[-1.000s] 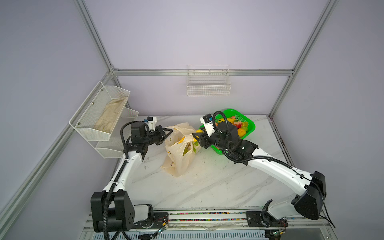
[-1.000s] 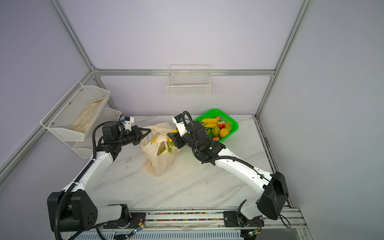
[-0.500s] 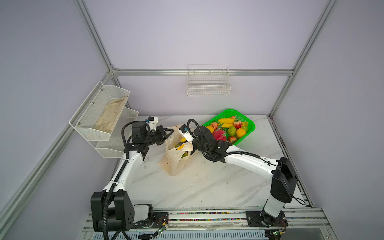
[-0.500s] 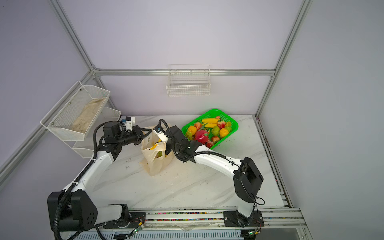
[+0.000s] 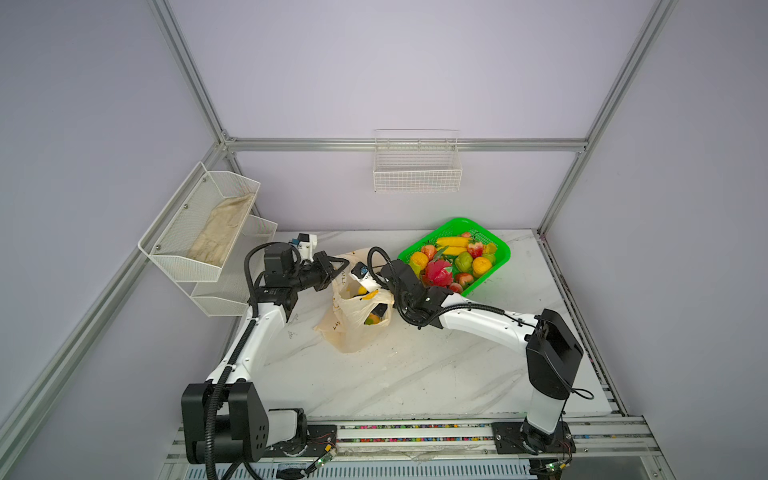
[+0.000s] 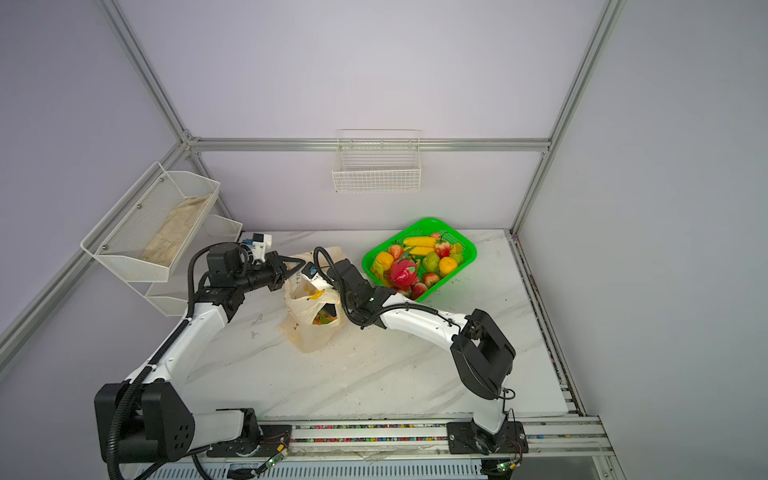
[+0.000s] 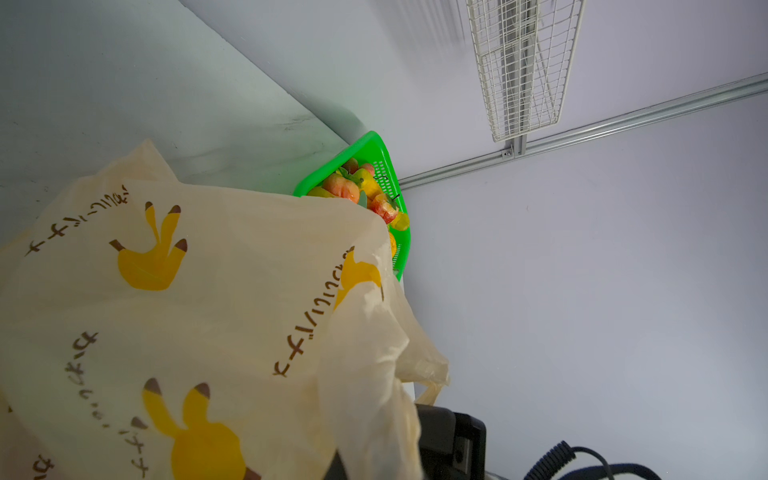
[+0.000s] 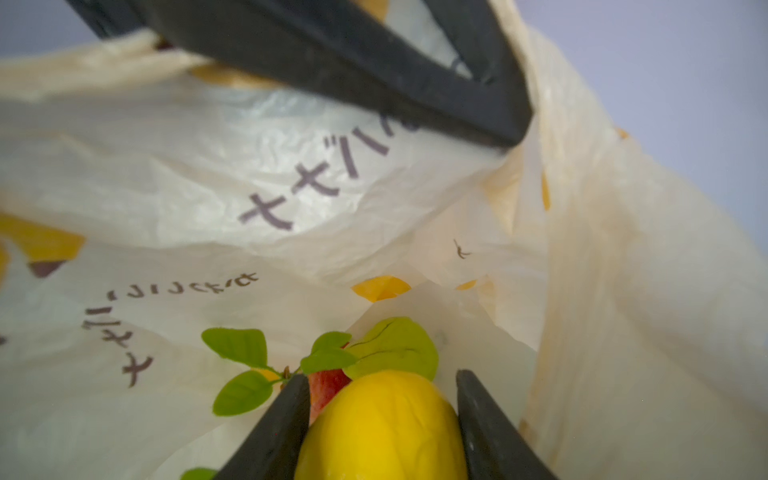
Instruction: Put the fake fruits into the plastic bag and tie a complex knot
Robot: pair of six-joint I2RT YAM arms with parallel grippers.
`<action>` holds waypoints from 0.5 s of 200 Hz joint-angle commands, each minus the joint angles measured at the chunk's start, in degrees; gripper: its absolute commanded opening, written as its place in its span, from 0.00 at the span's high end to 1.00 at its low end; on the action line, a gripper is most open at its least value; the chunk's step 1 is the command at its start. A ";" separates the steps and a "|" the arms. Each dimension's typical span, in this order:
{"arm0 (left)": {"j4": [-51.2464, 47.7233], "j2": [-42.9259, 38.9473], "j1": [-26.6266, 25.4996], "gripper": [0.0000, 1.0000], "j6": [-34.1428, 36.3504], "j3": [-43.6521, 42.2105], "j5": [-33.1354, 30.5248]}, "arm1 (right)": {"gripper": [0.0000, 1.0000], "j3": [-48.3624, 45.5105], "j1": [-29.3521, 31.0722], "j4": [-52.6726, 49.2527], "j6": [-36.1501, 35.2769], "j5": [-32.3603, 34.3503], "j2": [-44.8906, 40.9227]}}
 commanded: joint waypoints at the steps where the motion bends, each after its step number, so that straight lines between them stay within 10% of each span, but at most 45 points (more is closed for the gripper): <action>1: 2.41 -0.11 -0.20 1.00 -0.47 -1.40 1.09 | 0.53 -1.04 0.30 2.71 0.70 -0.82 1.51; 100: 2.31 -0.24 -0.02 1.00 -0.47 -1.53 0.89 | 0.28 -4.57 -1.28 2.85 4.82 -3.82 -3.08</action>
